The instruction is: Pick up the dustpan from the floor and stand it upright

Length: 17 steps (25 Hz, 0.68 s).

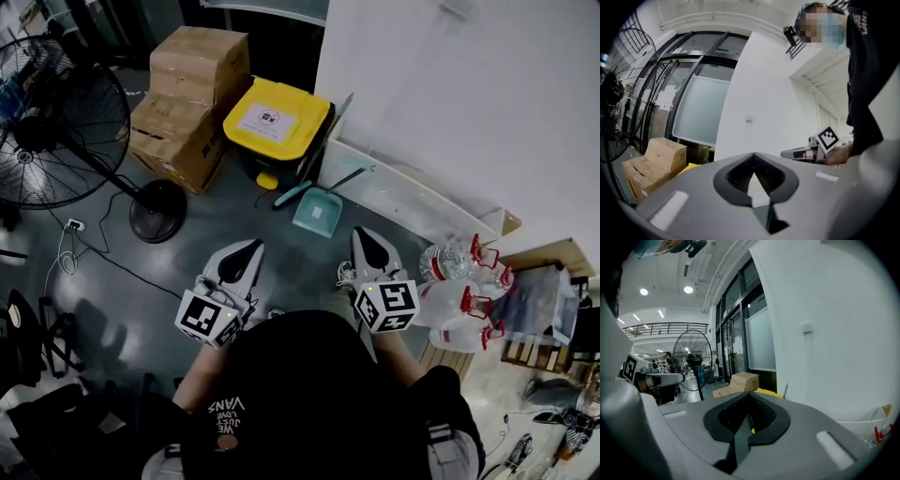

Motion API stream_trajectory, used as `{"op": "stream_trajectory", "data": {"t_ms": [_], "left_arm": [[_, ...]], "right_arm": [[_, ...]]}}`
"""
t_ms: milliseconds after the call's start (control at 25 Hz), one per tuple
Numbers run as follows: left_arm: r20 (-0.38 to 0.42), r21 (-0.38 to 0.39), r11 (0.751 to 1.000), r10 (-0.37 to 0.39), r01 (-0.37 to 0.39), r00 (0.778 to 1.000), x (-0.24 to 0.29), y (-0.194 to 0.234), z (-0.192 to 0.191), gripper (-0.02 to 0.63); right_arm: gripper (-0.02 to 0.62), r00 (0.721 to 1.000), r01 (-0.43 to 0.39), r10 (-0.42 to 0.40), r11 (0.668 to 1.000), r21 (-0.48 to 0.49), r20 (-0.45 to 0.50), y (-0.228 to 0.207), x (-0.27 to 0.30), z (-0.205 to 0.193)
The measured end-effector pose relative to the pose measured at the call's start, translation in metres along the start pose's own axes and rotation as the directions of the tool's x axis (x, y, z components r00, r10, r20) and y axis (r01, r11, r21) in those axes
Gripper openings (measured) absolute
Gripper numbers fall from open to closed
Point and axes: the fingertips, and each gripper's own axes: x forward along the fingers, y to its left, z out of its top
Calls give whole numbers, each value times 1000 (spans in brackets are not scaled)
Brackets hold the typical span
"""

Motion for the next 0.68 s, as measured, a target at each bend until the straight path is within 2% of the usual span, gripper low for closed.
{"op": "stream_trajectory", "data": {"t_ms": [680], "left_arm": [[-5, -2, 1000, 9, -9, 1000, 2, -2, -1, 52]], "right_arm": [[2, 1000, -5, 5, 1000, 2, -18, -4, 3, -4]]}}
